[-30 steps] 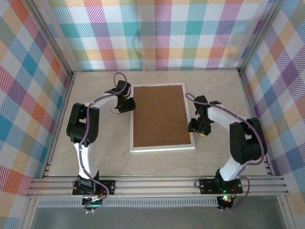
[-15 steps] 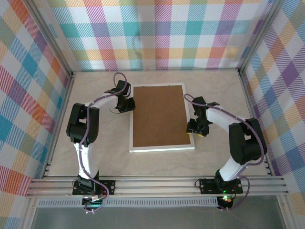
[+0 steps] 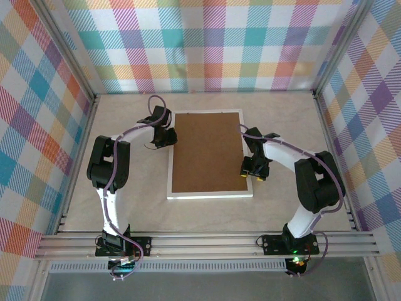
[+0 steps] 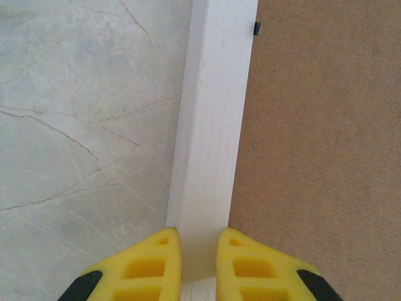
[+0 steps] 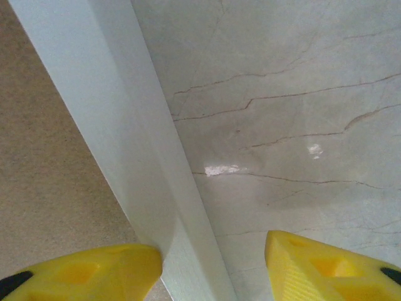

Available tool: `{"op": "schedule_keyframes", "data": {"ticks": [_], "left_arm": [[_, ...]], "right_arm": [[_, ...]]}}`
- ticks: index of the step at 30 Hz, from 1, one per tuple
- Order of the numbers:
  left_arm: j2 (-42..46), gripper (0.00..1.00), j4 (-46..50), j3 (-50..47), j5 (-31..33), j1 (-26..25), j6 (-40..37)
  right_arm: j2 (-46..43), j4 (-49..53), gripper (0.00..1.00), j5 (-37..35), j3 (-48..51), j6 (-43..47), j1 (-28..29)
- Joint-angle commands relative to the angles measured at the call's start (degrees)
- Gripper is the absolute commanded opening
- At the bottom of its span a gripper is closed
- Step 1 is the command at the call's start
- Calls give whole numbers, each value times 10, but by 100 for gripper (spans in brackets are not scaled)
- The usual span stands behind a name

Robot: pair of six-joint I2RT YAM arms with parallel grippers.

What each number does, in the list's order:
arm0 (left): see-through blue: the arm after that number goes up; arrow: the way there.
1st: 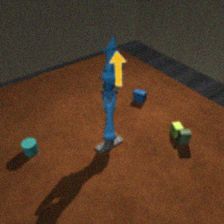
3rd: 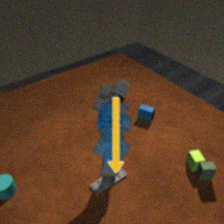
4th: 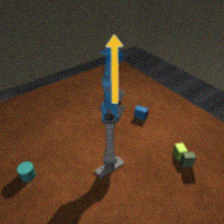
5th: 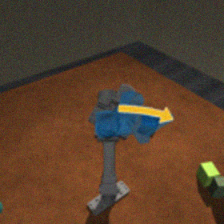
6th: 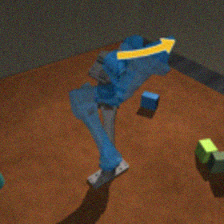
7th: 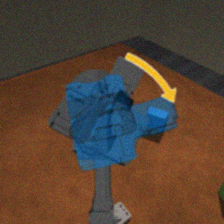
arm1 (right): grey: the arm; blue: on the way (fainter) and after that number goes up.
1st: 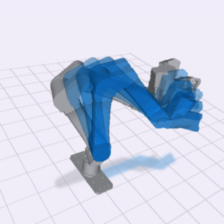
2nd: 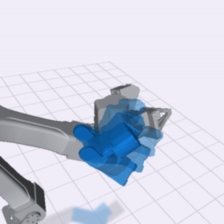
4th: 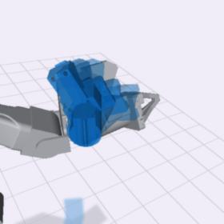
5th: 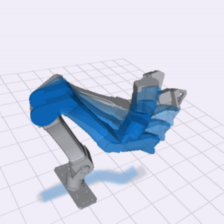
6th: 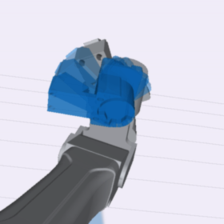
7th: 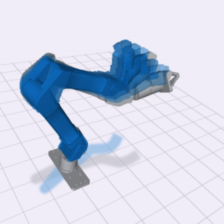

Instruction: Put the photo into the frame

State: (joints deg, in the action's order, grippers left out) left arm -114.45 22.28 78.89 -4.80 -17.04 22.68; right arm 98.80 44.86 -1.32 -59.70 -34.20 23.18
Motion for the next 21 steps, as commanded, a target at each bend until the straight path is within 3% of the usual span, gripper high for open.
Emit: {"op": "schedule_keyframes", "data": {"ticks": [1, 14, 21], "left_arm": [[-1, 14, 19, -21, -69, -19, 28], [0, 14, 16, -25, -66, -19, 33], [4, 14, 29, -16, -55, -18, 25]], "right_arm": [[94, -115, 55, 82, 61, -23, 43], [137, -110, 56, 88, 21, 1, 82], [82, -53, 58, 48, -11, 14, 71]]}}
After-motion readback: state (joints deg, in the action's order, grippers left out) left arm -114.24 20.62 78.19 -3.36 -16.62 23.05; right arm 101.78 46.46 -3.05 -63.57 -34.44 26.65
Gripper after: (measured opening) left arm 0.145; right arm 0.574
